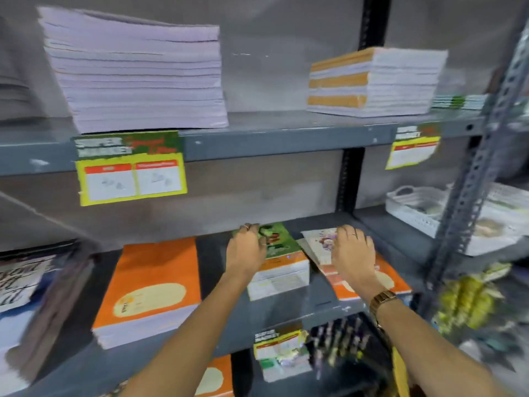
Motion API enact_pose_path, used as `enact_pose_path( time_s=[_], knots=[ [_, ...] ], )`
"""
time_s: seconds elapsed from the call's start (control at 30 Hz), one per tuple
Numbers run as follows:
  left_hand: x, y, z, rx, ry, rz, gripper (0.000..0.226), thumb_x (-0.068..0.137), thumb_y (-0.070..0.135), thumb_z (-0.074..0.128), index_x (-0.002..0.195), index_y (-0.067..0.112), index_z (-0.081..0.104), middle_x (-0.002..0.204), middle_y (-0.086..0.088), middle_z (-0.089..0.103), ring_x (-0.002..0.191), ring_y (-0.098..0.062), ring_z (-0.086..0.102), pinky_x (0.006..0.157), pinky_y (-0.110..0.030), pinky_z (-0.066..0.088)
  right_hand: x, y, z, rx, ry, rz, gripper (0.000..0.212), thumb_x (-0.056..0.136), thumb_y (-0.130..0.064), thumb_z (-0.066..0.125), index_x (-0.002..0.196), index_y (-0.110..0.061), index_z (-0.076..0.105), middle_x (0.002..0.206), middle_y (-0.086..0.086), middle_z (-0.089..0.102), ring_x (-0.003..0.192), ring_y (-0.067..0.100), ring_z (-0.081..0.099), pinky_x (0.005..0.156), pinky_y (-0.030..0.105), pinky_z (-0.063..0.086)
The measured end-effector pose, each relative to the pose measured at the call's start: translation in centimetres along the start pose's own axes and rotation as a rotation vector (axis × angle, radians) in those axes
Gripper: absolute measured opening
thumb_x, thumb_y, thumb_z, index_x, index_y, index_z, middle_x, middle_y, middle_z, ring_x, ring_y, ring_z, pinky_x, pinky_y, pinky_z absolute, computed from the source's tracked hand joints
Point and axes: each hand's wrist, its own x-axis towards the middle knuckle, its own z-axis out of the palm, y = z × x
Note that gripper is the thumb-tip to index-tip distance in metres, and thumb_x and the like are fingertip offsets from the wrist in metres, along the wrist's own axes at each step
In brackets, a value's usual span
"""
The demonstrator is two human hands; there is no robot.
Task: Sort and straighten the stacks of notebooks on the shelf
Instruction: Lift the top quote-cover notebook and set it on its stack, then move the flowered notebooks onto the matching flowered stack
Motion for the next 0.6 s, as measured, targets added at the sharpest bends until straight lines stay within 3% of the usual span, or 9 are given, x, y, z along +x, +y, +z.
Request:
enact_pose_path(
  time_s=[0.13, 0.27, 0.4, 0.5, 0.53, 0.6],
  knots=[
    [-0.3, 3.8, 4.1, 0.033, -0.086, 0.074, 0.030, 0.092, 0.017, 0.043, 0.119, 0.005, 0.049, 0.118, -0.020, 0.056, 0.104, -0.037, 0.056, 0.086, -0.042, 0.047, 0.4, 4.9, 2.0, -0.016, -0.178, 0.149, 0.040, 0.090, -0.027, 0.049, 0.122, -0.004, 0.046, 0.121, 0.015, 0.055, 0.110, 0.033, 0.052, 0.088, 0.042, 0.044],
    [-1.9, 6.2, 8.2, 0.043, -0.096, 0.216, 0.036, 0.093, 0.015, 0.039, 0.127, 0.005, 0.046, 0.130, -0.015, 0.053, 0.116, -0.031, 0.050, 0.099, -0.037, 0.040, 0.8, 7.5, 4.3, 0.126, -0.282, 0.308, 0.051, 0.091, -0.038, 0.048, 0.123, 0.002, 0.043, 0.129, 0.019, 0.049, 0.118, 0.035, 0.047, 0.091, 0.042, 0.046],
    [-4.1, 7.2, 11.2, -0.029, -0.175, 0.351, 0.040, 0.090, 0.010, 0.047, 0.129, 0.002, 0.047, 0.134, -0.017, 0.053, 0.129, -0.029, 0.044, 0.109, -0.034, 0.035, 1.6, 8.4, 5.8, 0.390, -0.392, 0.475, 0.069, 0.081, -0.059, 0.054, 0.113, 0.003, 0.055, 0.121, 0.022, 0.057, 0.111, 0.038, 0.053, 0.088, 0.039, 0.047],
    [-5.0, 6.6, 12.9, -0.006, -0.186, 0.430, 0.045, 0.076, 0.020, 0.071, 0.118, 0.008, 0.059, 0.121, -0.010, 0.065, 0.114, -0.018, 0.059, 0.098, -0.022, 0.045, 2.3, 8.4, 6.2, 0.350, -0.506, 0.502, 0.085, 0.073, -0.071, 0.052, 0.122, -0.001, 0.052, 0.131, 0.019, 0.050, 0.122, 0.037, 0.043, 0.093, 0.039, 0.044],
    [-5.3, 6.4, 13.3, 0.003, -0.213, 0.421, 0.046, 0.078, 0.024, 0.069, 0.121, 0.009, 0.057, 0.125, -0.010, 0.062, 0.118, -0.017, 0.057, 0.100, -0.021, 0.043, 2.6, 8.3, 6.2, 0.331, -0.528, 0.510, 0.087, 0.073, -0.070, 0.054, 0.124, -0.001, 0.049, 0.134, 0.018, 0.046, 0.123, 0.037, 0.040, 0.092, 0.039, 0.044],
    [-5.6, 5.8, 14.1, 0.033, -0.343, 0.380, 0.049, 0.096, 0.029, 0.041, 0.139, 0.007, 0.032, 0.151, -0.010, 0.031, 0.140, -0.019, 0.027, 0.115, -0.027, 0.021, 3.1, 8.5, 6.2, 0.332, -0.550, 0.532, 0.081, 0.073, -0.063, 0.061, 0.125, -0.002, 0.049, 0.136, 0.017, 0.042, 0.123, 0.037, 0.038, 0.090, 0.038, 0.044]
  ],
)
